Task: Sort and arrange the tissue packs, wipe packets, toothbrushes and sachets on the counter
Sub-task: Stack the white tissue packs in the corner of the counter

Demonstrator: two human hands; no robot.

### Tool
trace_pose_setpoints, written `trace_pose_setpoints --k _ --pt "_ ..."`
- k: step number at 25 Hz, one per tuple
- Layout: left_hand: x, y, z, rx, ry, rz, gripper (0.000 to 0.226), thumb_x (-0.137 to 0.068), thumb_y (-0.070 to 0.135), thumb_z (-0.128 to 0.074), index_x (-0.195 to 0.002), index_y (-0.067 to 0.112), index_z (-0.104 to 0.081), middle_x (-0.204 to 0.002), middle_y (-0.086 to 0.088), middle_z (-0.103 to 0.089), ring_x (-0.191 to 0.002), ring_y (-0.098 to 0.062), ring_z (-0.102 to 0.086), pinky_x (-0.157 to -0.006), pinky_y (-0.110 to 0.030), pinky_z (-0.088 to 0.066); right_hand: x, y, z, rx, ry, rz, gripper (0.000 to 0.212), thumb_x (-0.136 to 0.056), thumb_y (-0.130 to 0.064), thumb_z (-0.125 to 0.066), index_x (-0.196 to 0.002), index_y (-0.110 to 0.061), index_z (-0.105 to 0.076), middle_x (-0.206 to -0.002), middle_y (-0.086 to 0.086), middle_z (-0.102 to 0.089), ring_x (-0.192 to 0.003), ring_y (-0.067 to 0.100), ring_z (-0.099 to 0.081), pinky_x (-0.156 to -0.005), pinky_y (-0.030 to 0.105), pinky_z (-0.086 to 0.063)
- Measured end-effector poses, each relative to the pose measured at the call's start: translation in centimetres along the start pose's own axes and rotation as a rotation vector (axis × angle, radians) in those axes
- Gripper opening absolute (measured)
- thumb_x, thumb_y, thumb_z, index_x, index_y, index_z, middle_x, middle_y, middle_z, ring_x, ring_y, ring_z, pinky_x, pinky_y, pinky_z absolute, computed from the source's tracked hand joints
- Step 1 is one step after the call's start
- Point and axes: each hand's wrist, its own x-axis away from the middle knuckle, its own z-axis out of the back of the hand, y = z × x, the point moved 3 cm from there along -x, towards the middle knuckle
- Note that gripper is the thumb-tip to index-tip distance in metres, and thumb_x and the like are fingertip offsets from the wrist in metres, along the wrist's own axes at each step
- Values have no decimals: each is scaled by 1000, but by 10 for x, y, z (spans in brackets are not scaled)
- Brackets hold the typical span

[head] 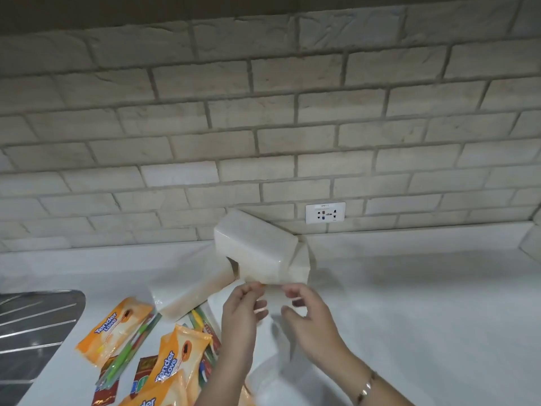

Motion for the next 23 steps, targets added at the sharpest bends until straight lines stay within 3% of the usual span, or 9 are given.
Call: trace_pose_setpoints --k 2,5,7,9,12,14,17,20,23 --pt "-22 4 -16 138 -47 128 18 -102 20 -52 -109 12 -66 -108 -11 -67 -99 -31 -66 -87 -40 -53 -34 -21 -3 151 76 103 38 -88 -13 -67 -118 -36 -60 -122 -14 -56 -116 11 -53 -88 11 -39" --pt "-58 -1 -41 316 -33 246 36 -106 43 -38 -122 17 -58 -130 -15 -61 -113 -34 -63 -101 -48 -50 -80 -44 -10 494 113 179 57 -85 -31 -67 -139 -33 -47 -135 -6 -44 -125 20 -41 -100 29 -41" --pt "-76 -5 -51 376 18 254 52 -106 56 -27 -134 22 -53 -134 -15 -60 -119 -36 -62 -107 -52 -48 -107 -46 -13 647 47 121 68 -83 -44 -67 -144 -37 -38 -147 -2 -33 -136 27 -31 -109 42 -40" --pt "-84 -7 -57 430 81 260 56 -105 57 -24 -140 23 -50 -131 -14 -60 -118 -35 -61 -99 -47 -50 -130 -40 -10 768 -56 35 69 -78 -51 -65 -141 -41 -37 -157 0 -22 -146 34 -16 -114 50 -33" --pt "-94 -14 -57 439 133 278 53 -104 54 -28 -146 26 -44 -134 -11 -58 -120 -32 -59 -88 -40 -46 -148 -23 -8 885 -159 27 54 -77 -51 -70 -123 -44 -44 -166 -3 -11 -153 39 1 -113 57 -30" --pt "-98 -17 -60 442 126 286 53 -102 54 -29 -147 29 -43 -144 -9 -53 -128 -30 -56 -94 -40 -44 -154 -13 -7 836 -187 47 52 -76 -50 -73 -118 -43 -42 -165 -3 -15 -153 37 -2 -112 54 -34" --pt "-95 -17 -64 469 139 256 49 -103 55 -30 -145 32 -42 -140 -7 -56 -126 -25 -57 -98 -39 -45 -152 -8 -7 679 -183 78 54 -75 -46 -80 -114 -39 -42 -137 -3 -37 -132 31 -34 -100 38 -43" --pt "-86 -22 -60 502 169 198 48 -100 57 -36 -138 32 -53 -132 -8 -65 -118 -25 -63 -84 -37 -49 -133 -13 -3 550 -90 125 55 -73 -43 -81 -115 -39 -46 -124 -5 -39 -118 22 -35 -91 28 -41" --pt "-59 -24 -52 473 152 157 42 -100 55 -46 -123 24 -64 -114 -7 -67 -99 -21 -65 -79 -36 -49 -97 -20 11 471 35 197 55 -73 -44 -79 -119 -40 -50 -125 -9 -44 -116 15 -39 -94 20 -37"
